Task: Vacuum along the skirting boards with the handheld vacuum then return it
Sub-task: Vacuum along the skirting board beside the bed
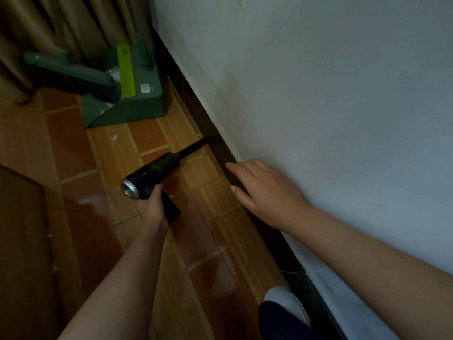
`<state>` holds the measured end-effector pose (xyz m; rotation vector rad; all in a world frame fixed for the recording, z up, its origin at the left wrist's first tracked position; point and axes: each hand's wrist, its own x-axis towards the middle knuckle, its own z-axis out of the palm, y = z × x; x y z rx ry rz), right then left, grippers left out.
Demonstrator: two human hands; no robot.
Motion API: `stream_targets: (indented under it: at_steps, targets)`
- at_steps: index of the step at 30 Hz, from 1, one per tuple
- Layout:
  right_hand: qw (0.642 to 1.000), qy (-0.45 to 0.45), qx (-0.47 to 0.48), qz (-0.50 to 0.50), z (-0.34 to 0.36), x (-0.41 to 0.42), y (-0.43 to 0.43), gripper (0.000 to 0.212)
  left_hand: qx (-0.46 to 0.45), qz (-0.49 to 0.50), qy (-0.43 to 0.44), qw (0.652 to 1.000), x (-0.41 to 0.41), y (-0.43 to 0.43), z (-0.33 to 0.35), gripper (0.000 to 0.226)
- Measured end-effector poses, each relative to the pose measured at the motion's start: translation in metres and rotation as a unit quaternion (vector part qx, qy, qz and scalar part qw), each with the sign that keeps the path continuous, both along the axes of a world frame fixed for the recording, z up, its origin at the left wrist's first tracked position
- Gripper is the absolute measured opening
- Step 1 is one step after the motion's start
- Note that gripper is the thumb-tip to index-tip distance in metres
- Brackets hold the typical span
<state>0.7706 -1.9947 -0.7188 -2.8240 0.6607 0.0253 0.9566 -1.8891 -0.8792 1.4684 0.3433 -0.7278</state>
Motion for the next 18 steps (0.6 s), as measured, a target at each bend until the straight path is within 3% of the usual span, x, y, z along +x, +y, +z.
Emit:
stream_targets:
  at_steps: [7,18]
  targets:
    - [1.000,0.017,-0.015,0.004,0.004,-0.014,0.002,0.054,-0.011,-0.013,-0.004,1.000,-0.014,0.013,0.010,0.007]
    - [0.999,0.040,-0.018,0.012,0.014,-0.015,0.010,0.046,0.022,-0.069,0.064,0.995,-0.018,0.038,-0.011,0.045]
